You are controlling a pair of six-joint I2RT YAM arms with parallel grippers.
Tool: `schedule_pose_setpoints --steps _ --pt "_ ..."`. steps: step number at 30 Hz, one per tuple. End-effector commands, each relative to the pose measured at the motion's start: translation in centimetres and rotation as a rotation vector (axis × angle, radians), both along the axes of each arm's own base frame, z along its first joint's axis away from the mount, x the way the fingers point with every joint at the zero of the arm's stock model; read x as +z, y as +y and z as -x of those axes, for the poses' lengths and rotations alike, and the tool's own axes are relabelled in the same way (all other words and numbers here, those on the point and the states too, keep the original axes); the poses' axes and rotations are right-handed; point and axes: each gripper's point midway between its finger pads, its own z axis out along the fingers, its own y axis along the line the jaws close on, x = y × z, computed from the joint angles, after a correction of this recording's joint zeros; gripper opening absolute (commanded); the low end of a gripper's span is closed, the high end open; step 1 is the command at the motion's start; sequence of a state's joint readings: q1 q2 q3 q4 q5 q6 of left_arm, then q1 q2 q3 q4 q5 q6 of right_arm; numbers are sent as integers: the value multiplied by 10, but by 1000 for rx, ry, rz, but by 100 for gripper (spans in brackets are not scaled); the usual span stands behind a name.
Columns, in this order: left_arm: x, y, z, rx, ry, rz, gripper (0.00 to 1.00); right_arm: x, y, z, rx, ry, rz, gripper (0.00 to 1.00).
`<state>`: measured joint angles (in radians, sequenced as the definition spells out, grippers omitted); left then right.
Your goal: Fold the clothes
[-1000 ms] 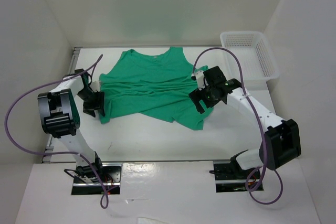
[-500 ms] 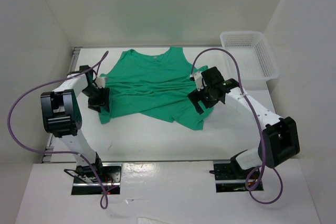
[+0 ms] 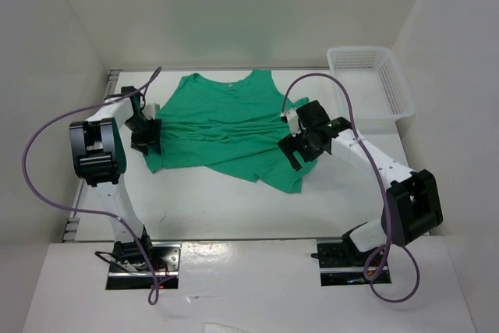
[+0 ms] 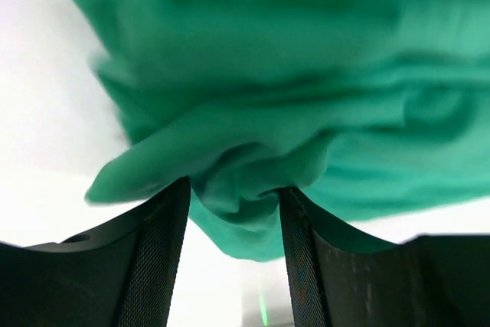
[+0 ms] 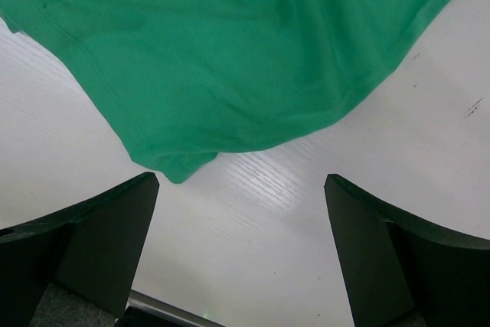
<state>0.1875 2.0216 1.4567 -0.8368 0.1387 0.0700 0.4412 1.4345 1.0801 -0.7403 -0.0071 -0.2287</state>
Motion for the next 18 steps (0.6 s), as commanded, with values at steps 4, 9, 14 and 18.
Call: schedule_pose_setpoints --steps 4,9,14,18 --pt "9 26 -54 42 -110 -109 57 -6 3 -5 -6 -15 12 98" --pt "15 41 -73 56 -141 -177 57 -6 1 -6 -11 -19 19 98" --pt "54 27 -68 60 -211 -33 57 -8 2 -8 -11 -19 19 98" --pt "88 12 -40 82 -256 64 57 -8 2 -7 -19 -17 15 98"
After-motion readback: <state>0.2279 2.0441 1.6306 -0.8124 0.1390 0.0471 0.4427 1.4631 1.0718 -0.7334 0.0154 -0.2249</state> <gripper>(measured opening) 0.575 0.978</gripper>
